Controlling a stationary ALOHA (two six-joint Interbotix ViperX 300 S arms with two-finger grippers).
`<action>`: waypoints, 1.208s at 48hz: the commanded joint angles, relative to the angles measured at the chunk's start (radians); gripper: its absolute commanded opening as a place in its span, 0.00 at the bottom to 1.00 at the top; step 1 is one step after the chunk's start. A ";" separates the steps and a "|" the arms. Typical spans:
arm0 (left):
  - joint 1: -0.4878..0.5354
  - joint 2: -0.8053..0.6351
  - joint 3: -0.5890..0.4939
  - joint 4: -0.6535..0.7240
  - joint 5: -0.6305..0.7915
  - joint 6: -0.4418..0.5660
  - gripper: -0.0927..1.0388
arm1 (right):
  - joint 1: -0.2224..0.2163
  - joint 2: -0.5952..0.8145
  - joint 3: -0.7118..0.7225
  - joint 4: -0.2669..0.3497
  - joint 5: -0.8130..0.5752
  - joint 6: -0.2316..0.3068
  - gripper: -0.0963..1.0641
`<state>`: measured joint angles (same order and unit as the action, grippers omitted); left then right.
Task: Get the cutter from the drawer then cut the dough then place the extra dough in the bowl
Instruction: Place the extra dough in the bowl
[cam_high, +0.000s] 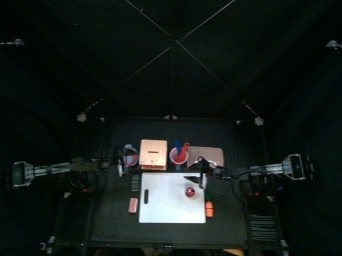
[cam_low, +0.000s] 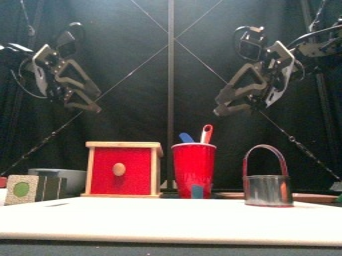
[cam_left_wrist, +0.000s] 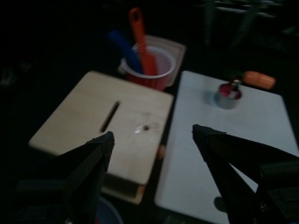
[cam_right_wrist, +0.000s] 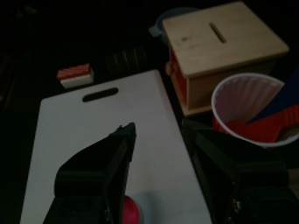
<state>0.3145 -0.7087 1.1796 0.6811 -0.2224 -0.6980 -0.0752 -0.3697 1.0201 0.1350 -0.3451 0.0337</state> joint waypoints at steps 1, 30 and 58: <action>-0.003 -0.002 0.005 0.020 -0.069 0.060 0.99 | 0.005 -0.038 -0.012 -0.031 -0.028 0.002 0.80; -0.083 0.005 0.115 -0.138 -0.408 0.344 0.99 | 0.052 -0.127 0.120 -0.195 -0.287 0.005 0.80; -0.087 0.003 0.132 -0.161 -0.408 0.426 0.99 | 0.044 -0.127 0.132 -0.184 -0.290 0.005 0.80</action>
<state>0.2286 -0.7056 1.3238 0.5216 -0.6213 -0.2730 -0.0291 -0.4832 1.1628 -0.0491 -0.6259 0.0368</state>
